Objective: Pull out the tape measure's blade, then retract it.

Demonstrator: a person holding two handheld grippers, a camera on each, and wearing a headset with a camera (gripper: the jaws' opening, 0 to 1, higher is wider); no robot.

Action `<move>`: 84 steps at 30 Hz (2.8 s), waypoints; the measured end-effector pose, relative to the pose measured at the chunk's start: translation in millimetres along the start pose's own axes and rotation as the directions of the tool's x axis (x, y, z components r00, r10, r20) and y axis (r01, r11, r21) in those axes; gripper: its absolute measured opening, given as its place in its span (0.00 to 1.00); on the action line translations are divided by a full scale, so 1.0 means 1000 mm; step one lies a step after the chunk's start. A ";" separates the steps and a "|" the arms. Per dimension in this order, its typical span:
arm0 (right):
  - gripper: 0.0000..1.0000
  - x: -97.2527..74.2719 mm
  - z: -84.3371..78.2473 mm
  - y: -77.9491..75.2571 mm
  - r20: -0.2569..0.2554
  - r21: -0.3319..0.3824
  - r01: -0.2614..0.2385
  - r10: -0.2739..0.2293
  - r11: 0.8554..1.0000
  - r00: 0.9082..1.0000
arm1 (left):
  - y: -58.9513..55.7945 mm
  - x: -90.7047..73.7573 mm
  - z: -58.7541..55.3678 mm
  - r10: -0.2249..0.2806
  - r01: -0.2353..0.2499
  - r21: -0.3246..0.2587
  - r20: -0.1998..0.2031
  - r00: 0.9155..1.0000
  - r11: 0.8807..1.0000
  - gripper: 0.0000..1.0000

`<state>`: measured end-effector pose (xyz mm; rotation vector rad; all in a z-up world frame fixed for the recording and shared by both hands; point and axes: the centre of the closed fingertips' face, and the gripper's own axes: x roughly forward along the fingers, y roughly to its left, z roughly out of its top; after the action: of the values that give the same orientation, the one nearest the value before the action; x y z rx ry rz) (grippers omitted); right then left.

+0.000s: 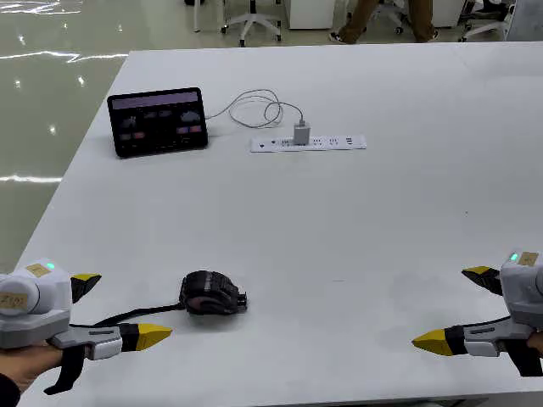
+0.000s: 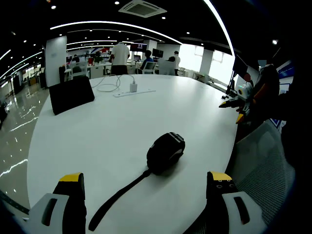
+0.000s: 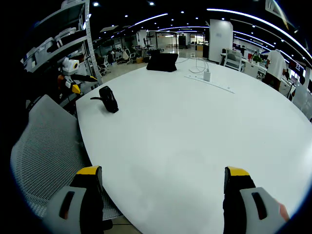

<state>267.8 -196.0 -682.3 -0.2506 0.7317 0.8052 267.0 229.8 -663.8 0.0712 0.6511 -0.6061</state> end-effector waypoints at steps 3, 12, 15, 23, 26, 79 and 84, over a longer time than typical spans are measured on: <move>1.00 0.000 0.001 0.001 0.002 0.001 -0.004 0.004 1.000 1.000 | 0.000 0.000 0.001 -0.002 0.002 0.001 0.003 1.000 1.000 1.00; 1.00 -0.001 0.000 0.003 0.001 0.007 -0.009 0.009 1.000 1.000 | -0.001 0.000 0.003 -0.005 0.005 0.007 0.005 1.000 1.000 1.00; 1.00 -0.001 0.000 0.003 0.003 0.000 -0.009 0.009 1.000 1.000 | -0.001 0.000 0.003 -0.006 0.006 0.007 0.005 1.000 1.000 1.00; 1.00 -0.001 0.002 0.001 0.007 -0.006 -0.006 0.006 1.000 1.000 | -0.005 0.002 0.004 -0.037 0.037 0.022 0.013 0.999 0.999 1.00; 1.00 -0.001 0.004 0.000 0.012 -0.014 -0.005 0.005 1.000 1.000 | -0.008 0.005 0.004 -0.053 0.053 0.049 0.011 0.999 0.997 1.00; 1.00 0.096 0.075 0.058 -0.061 -0.283 -0.247 0.240 0.927 0.969 | -0.040 0.070 0.008 -0.293 0.402 0.337 -0.330 0.897 0.851 0.90; 0.99 0.101 0.076 0.066 -0.076 -0.294 -0.275 0.264 0.916 0.962 | -0.045 0.076 0.005 -0.291 0.431 0.376 -0.374 0.881 0.820 0.87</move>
<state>304.2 -58.3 -691.6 -0.4467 0.6823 1.1816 293.0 153.3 -698.6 0.4928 0.8175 -1.1330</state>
